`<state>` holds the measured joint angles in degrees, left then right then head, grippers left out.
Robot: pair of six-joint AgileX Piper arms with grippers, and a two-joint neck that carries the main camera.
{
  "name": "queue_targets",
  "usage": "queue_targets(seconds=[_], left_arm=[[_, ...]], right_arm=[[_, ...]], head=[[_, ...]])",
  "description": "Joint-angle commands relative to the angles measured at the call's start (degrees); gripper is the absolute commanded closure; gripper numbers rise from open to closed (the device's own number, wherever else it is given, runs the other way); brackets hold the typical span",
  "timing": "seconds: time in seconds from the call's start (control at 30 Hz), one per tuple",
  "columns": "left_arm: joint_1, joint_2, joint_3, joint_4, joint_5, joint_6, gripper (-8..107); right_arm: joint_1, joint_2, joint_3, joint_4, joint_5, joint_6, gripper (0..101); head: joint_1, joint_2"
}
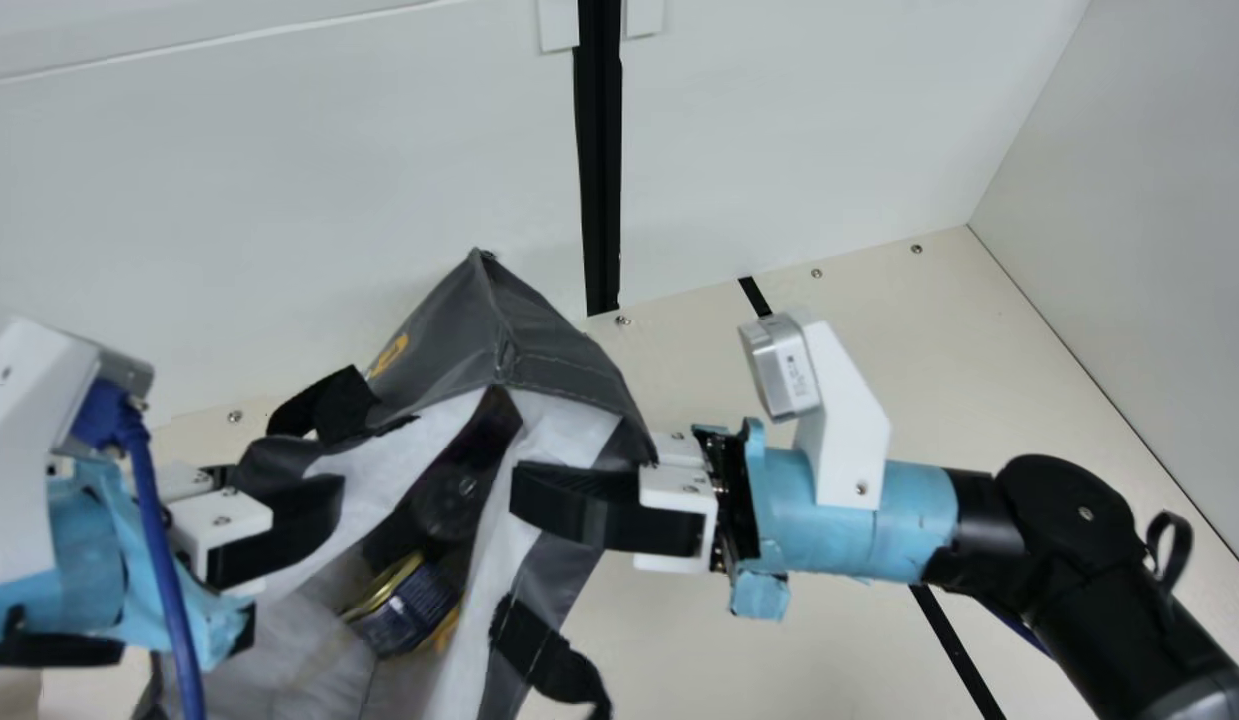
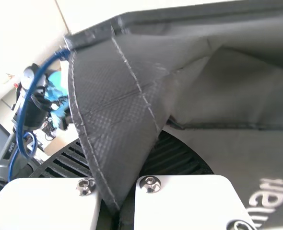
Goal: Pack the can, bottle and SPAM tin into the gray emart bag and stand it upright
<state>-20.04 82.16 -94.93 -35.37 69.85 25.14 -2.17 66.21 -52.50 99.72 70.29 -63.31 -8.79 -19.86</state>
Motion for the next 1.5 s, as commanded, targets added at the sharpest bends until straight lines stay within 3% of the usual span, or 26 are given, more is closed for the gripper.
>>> queue_targets(seconds=[0.0, 0.5, 0.77, 0.93, 1.17, 1.47], left_arm=[[-1.01, -0.41, 0.04, 0.86, 0.05, 0.19, 107], [-8.74, -4.56, -1.14, 7.52, 0.05, 0.56, 107], [-13.03, -5.73, 0.42, 9.91, 0.05, 0.38, 107], [-14.11, -4.80, 2.02, 9.21, 0.05, 1.27, 107], [-12.82, -0.93, 1.40, 5.80, 0.05, 4.55, 107], [-10.64, 6.26, -4.77, 1.64, 0.05, 8.30, 107]], right_arm=[[-0.80, -1.75, -0.53, -0.41, -0.38, 1.44, 101], [-9.08, -10.55, -7.38, -4.80, -0.38, 13.79, 101], [-13.74, -12.29, -10.85, -15.71, -0.38, 23.50, 101], [-14.69, -12.44, -10.35, -23.54, -0.38, 25.69, 101], [-16.19, -10.60, -7.00, -29.21, -0.38, 20.41, 101], [-19.05, -5.19, -5.65, -29.34, -0.38, 7.58, 101]], head=[[-1.21, -0.14], [-1.21, -0.14], [-1.21, -0.14], [-1.21, -0.14], [-1.21, -0.14], [-1.21, -0.14]])
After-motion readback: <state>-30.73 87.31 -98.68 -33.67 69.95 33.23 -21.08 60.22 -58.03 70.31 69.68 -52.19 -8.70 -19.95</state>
